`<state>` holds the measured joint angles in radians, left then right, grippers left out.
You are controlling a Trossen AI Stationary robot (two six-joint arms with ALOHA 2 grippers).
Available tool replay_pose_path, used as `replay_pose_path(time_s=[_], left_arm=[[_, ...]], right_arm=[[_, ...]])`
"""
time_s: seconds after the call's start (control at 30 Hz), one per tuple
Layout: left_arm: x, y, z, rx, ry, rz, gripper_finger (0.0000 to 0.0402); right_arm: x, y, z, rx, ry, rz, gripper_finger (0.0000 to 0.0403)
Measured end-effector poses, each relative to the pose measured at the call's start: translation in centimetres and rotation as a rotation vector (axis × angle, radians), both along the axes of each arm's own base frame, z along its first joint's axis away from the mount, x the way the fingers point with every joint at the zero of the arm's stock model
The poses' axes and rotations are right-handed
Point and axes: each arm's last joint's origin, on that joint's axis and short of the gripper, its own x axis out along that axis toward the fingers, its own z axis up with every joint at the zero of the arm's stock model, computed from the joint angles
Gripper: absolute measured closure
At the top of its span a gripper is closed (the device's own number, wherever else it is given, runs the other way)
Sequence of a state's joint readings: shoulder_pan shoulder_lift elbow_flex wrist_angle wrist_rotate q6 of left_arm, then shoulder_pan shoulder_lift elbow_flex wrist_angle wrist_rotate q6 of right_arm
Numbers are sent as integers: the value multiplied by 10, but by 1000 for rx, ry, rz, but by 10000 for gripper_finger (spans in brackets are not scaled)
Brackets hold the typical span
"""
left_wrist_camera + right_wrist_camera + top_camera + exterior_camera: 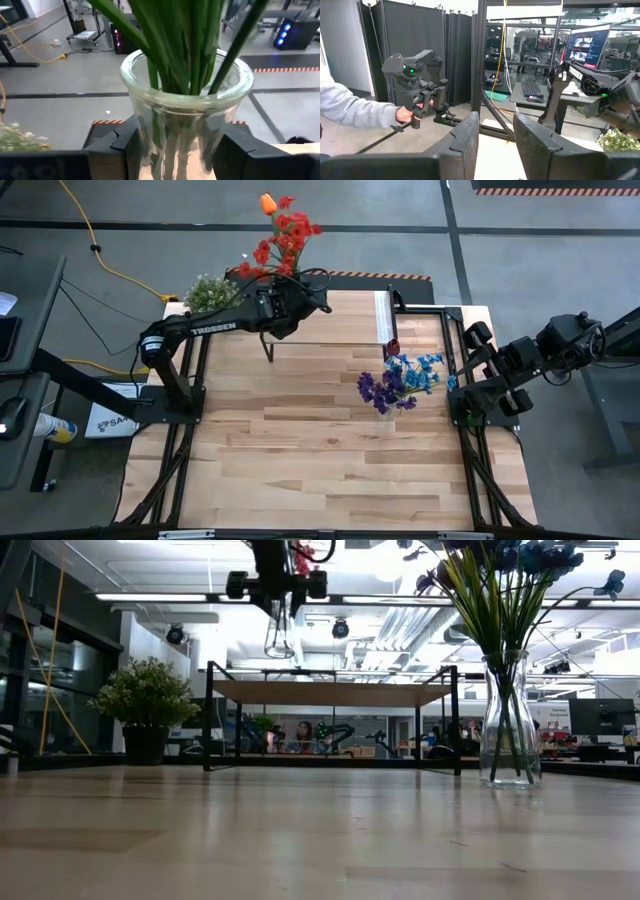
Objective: Pick and place flowers into a vace then onto a shelf
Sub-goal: Put the left transparent vase on the shelf
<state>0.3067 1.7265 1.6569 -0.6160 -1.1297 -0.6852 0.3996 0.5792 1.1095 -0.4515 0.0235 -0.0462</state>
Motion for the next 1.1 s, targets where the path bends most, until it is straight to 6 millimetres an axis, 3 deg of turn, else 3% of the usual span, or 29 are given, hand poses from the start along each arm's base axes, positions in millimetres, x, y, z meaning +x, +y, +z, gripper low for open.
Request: replay_pose_path(time_s=[0.2, 0.43, 1.1], left_arm=[[6, 3, -5, 19, -48, 6, 191], [10, -2, -36, 27, -71, -15, 191], [-12, -7, -72, 26, -23, 69, 191]], right_arm=[[-2, -1, 0, 5, -2, 1, 289], [-3, -1, 0, 5, -1, 1, 289], [-3, -1, -2, 38, 27, 3, 289]])
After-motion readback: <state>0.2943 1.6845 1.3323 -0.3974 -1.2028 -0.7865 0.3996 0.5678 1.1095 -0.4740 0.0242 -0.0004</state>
